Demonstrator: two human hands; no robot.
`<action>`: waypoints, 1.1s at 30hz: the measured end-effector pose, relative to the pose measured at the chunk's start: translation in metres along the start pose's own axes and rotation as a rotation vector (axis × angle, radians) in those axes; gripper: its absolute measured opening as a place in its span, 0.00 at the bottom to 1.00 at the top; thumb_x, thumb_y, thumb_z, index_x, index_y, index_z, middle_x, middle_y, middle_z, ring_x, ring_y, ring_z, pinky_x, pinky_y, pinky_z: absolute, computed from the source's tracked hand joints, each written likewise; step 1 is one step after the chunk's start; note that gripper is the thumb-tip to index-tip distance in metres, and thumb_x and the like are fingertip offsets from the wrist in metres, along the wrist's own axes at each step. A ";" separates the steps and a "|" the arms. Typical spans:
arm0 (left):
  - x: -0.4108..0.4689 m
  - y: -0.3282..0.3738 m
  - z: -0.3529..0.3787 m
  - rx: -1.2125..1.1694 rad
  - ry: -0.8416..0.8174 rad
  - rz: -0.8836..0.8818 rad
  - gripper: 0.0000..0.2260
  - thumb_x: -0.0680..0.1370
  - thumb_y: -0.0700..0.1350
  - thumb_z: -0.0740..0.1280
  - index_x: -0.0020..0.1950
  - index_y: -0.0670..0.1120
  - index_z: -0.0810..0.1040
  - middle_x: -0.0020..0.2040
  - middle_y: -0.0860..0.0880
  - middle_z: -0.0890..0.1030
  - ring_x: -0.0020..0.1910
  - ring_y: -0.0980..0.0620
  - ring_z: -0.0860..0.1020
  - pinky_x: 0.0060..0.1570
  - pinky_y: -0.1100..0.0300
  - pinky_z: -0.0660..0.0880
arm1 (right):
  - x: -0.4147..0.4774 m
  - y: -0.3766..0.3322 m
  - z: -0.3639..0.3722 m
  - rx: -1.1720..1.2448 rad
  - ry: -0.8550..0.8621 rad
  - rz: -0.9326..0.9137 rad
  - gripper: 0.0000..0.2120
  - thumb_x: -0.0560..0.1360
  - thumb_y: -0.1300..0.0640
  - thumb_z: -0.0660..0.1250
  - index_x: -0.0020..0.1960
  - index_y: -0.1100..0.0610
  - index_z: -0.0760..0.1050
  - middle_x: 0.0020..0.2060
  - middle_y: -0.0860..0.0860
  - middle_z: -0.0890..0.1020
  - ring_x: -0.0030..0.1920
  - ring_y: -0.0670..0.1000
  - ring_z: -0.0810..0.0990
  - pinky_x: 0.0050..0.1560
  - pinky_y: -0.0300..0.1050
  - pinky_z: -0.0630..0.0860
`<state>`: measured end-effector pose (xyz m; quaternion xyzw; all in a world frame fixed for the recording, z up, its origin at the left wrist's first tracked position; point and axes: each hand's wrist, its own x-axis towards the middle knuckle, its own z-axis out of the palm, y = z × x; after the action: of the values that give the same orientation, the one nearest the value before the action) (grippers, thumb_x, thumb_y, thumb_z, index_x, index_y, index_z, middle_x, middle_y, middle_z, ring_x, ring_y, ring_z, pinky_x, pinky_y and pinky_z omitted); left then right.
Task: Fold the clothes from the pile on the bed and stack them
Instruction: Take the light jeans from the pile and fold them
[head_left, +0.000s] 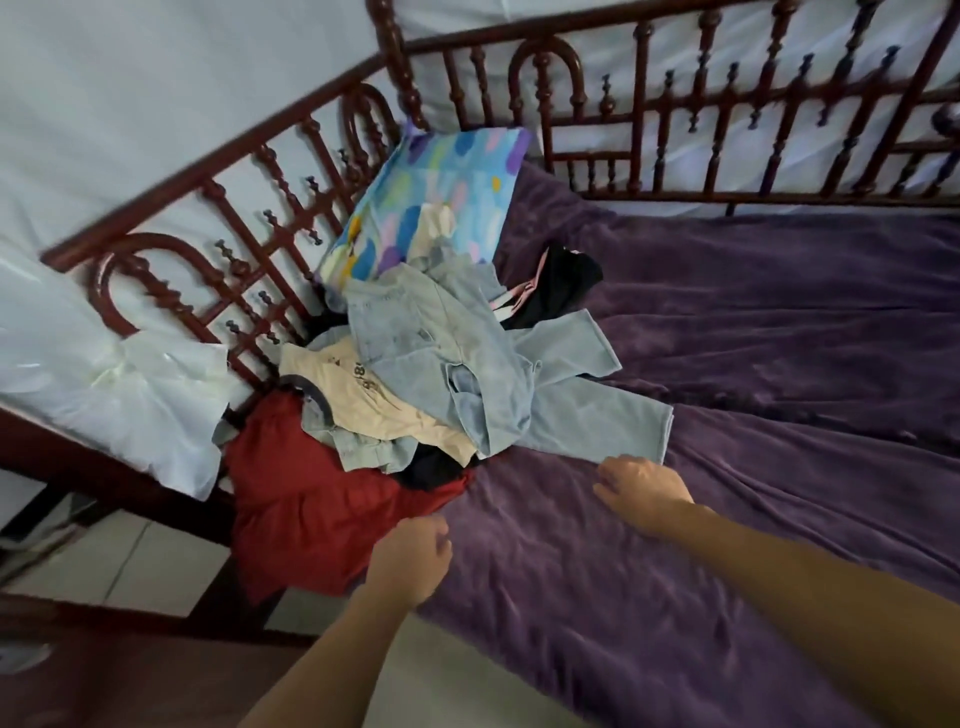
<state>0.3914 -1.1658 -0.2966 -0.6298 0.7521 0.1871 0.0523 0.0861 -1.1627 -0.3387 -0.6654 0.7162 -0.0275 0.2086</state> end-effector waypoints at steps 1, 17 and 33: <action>0.013 -0.010 -0.009 -0.016 0.009 -0.010 0.11 0.78 0.48 0.62 0.58 0.48 0.77 0.53 0.49 0.82 0.55 0.48 0.78 0.53 0.56 0.73 | 0.018 -0.012 -0.001 0.010 -0.001 -0.006 0.14 0.78 0.44 0.59 0.59 0.50 0.73 0.58 0.50 0.78 0.58 0.55 0.77 0.53 0.48 0.72; 0.239 -0.155 -0.042 0.050 -0.174 0.135 0.11 0.79 0.48 0.59 0.60 0.48 0.75 0.56 0.50 0.79 0.57 0.50 0.76 0.53 0.56 0.72 | 0.195 -0.127 0.064 0.137 -0.196 0.325 0.11 0.77 0.48 0.60 0.56 0.50 0.75 0.56 0.52 0.80 0.56 0.56 0.78 0.49 0.46 0.71; 0.426 -0.122 0.014 0.570 -0.203 0.764 0.27 0.76 0.43 0.63 0.73 0.55 0.61 0.77 0.44 0.55 0.76 0.40 0.49 0.72 0.41 0.50 | 0.316 -0.106 0.155 0.685 -0.066 0.932 0.11 0.74 0.47 0.68 0.50 0.54 0.76 0.44 0.52 0.78 0.47 0.55 0.78 0.40 0.44 0.71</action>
<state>0.4217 -1.5730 -0.4699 -0.2476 0.9419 0.0402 0.2233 0.2290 -1.4430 -0.5289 -0.1750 0.8769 -0.1424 0.4244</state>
